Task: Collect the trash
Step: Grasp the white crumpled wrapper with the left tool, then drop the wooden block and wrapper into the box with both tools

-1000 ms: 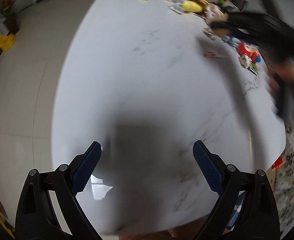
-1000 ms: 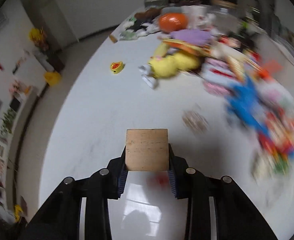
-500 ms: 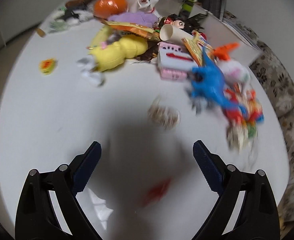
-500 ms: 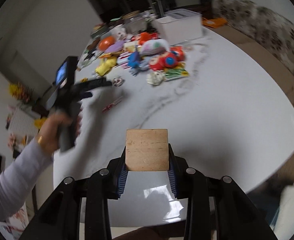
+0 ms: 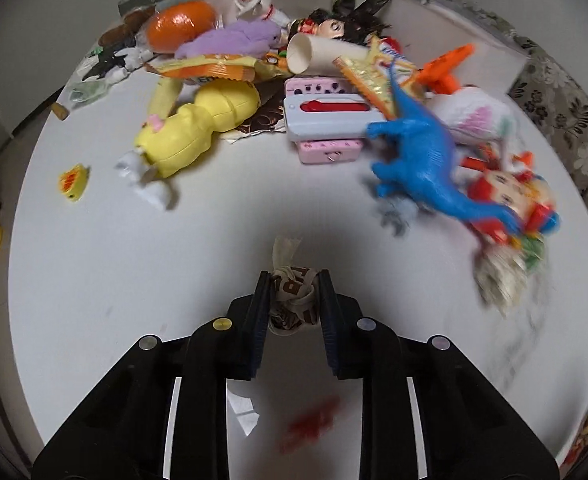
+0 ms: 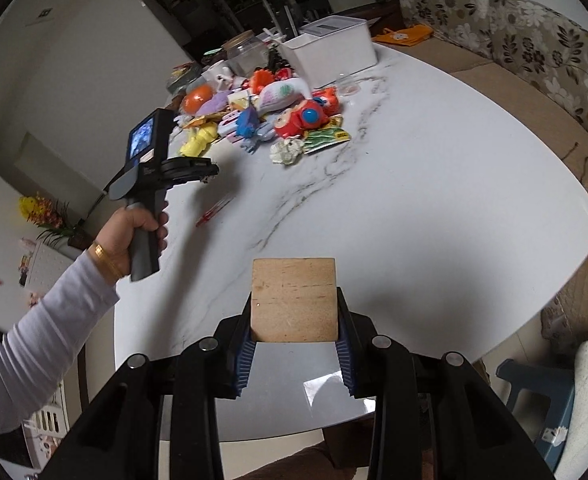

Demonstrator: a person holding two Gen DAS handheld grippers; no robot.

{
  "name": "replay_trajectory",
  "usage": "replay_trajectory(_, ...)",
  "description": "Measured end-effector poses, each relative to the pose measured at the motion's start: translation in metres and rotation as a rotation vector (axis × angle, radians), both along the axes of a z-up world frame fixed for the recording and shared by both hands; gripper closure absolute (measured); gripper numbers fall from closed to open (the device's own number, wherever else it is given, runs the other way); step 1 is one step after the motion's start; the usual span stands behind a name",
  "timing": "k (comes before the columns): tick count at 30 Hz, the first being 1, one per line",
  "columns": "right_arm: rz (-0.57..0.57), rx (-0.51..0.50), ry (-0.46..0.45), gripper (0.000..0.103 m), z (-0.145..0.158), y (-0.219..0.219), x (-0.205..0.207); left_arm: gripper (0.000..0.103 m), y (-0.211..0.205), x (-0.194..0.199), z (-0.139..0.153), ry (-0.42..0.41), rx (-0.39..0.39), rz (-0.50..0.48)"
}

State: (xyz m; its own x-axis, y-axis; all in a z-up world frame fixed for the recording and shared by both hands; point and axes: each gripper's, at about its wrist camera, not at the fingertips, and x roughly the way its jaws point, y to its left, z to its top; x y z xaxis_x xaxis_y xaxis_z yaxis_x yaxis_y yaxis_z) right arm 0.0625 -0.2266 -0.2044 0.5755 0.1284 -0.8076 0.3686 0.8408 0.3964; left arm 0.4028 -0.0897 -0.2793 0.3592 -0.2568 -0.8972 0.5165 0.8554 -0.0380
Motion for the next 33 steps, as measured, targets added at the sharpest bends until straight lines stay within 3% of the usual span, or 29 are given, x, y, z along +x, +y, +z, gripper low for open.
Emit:
replay_trajectory(6,0.159,-0.036,-0.002,0.068,0.004,0.011,0.012,0.080,0.058,-0.075,0.047,-0.035,-0.046,0.015)
replay_trajectory(9,0.260,-0.035,0.006,0.068,0.000,0.017,0.012,0.080,0.098,-0.136,0.062,-0.020,-0.045,0.059)
replay_trajectory(14,0.457,-0.034,0.031,0.068,-0.009,0.031,-0.009,0.080,0.133,-0.234,0.066,0.030,-0.056,0.150)
replay_trajectory(18,0.581,-0.029,0.066,0.068,-0.023,0.035,-0.036,0.080,0.136,-0.309,0.049,0.114,-0.069,0.222)
replay_trajectory(24,0.698,-0.059,0.189,0.068,-0.082,0.027,-0.087,0.080,0.104,-0.398,-0.027,0.275,-0.029,0.268)
replay_trajectory(28,0.683,-0.063,0.317,0.068,-0.154,0.012,-0.113,0.080,0.074,-0.427,-0.122,0.418,-0.014,0.256)
replay_trajectory(33,0.634,-0.116,0.448,0.068,-0.269,-0.001,-0.130,0.080,0.047,-0.439,-0.247,0.567,0.030,0.290)
